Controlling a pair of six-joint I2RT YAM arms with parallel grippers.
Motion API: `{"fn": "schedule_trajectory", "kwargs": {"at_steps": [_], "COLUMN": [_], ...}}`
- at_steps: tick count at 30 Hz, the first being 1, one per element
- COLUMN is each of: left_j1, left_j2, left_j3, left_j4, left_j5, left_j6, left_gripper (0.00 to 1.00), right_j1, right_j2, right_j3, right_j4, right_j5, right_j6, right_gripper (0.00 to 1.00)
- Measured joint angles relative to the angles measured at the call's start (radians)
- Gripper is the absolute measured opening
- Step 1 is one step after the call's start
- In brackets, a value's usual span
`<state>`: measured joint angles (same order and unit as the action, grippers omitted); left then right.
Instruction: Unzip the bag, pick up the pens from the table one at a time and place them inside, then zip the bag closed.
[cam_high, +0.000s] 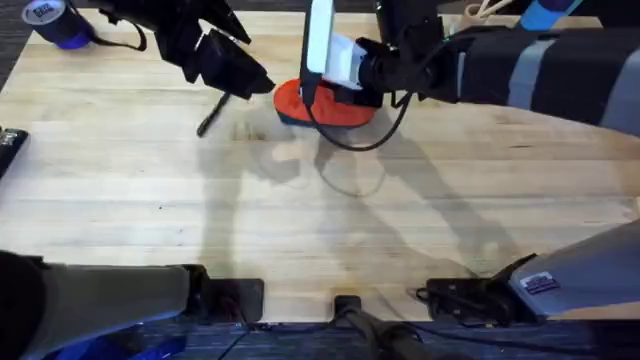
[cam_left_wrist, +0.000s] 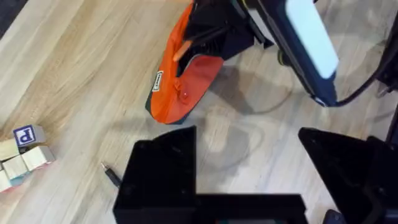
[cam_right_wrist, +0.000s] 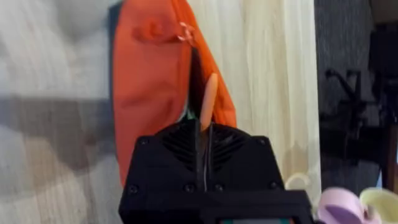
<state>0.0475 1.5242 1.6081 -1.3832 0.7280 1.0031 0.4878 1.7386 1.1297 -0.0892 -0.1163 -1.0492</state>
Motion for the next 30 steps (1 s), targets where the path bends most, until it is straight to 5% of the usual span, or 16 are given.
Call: {"fn": "schedule_trajectory", "kwargs": {"at_steps": [23,25,30], "left_j1": [0.0,0.0,0.0], "left_j2": [0.0,0.0,0.0], "left_j3": [0.0,0.0,0.0], "left_j4": [-0.001,-0.001,-0.001], "left_j5": [0.0,0.0,0.0], "left_j6": [0.0,0.0,0.0], "left_gripper": [0.993,0.993,0.993], "right_j1": [0.022,0.023,0.026], "right_j2": [0.005,0.016,0.034], "right_j3": [0.005,0.005,0.006], "right_j4": [-0.038,-0.037,-0.026], "right_j5": [-0.061,-0.064,-0.065], "right_j6": [-0.215,-0.215,-0.203], "right_gripper": [0.05,0.139,0.842]}}
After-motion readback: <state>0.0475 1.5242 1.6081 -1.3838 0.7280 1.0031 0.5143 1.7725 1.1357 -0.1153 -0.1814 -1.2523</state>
